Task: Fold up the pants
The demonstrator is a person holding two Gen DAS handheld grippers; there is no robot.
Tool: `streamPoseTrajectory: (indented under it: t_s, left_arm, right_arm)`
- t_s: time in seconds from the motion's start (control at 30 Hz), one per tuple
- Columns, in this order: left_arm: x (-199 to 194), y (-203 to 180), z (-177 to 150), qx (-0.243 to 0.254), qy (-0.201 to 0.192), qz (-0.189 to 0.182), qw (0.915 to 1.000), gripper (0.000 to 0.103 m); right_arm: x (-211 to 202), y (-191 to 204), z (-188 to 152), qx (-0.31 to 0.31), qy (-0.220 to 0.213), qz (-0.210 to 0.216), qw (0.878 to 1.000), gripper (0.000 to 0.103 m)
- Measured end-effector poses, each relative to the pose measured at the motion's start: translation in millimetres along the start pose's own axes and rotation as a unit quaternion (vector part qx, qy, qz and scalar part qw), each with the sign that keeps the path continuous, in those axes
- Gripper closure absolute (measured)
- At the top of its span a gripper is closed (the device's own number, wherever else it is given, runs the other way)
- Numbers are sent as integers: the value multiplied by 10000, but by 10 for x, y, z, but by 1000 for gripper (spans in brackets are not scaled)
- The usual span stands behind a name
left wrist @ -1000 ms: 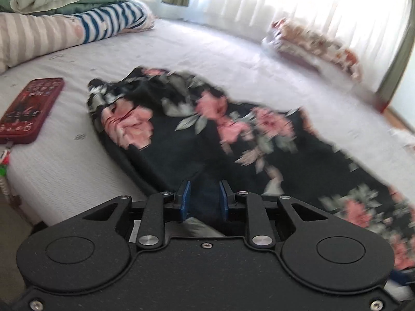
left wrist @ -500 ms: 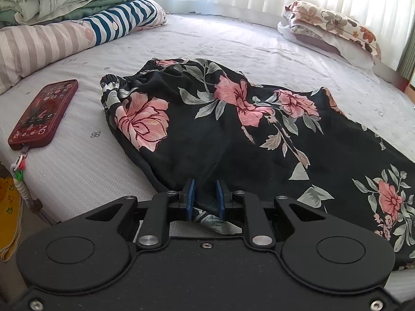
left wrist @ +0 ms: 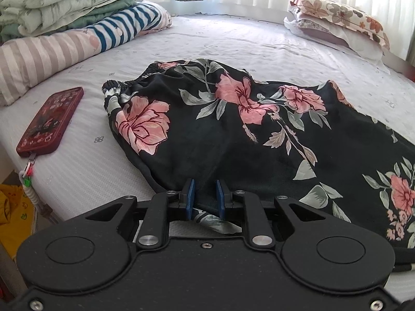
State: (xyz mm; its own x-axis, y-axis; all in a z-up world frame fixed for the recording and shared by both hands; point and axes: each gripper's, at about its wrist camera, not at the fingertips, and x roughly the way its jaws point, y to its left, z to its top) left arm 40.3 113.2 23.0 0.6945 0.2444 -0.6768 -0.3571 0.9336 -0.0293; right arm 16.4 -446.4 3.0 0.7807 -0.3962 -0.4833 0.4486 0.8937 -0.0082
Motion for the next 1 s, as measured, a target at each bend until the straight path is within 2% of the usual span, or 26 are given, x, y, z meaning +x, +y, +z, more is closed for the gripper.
streamPoseTrajectory:
  t_s: [0.47, 0.53, 0.63, 0.7, 0.77, 0.83, 1.0]
  left_arm:
    - [25, -76, 25, 1, 55, 231, 9997, 85]
    - [-4, -85, 32, -20, 13, 272, 9996, 85]
    - [-151, -149, 41, 10, -297, 321, 9990, 85]
    - [-292, -271, 43, 272, -584, 215, 9977, 84]
    - [-437, -460, 35, 630, -834, 57, 9945, 79]
    - [-564, -683, 8, 889, -908, -252, 9916, 73]
    - [-763, -1386, -192, 1412, -921, -1197, 9784, 73]
  right_arm:
    - [126, -246, 48, 173, -125, -374, 9991, 10]
    - [84, -267, 52, 292, -277, -439, 9982, 10]
    - [-94, -320, 63, 541, -785, -362, 9948, 9]
    - [-157, -359, 65, 665, -888, -490, 9926, 9]
    - [-147, -427, 58, 883, -746, -548, 9918, 9]
    - [-114, -485, 39, 1084, -575, -595, 9907, 9]
    - [-117, -513, 6, 1177, -518, -699, 9892, 9]
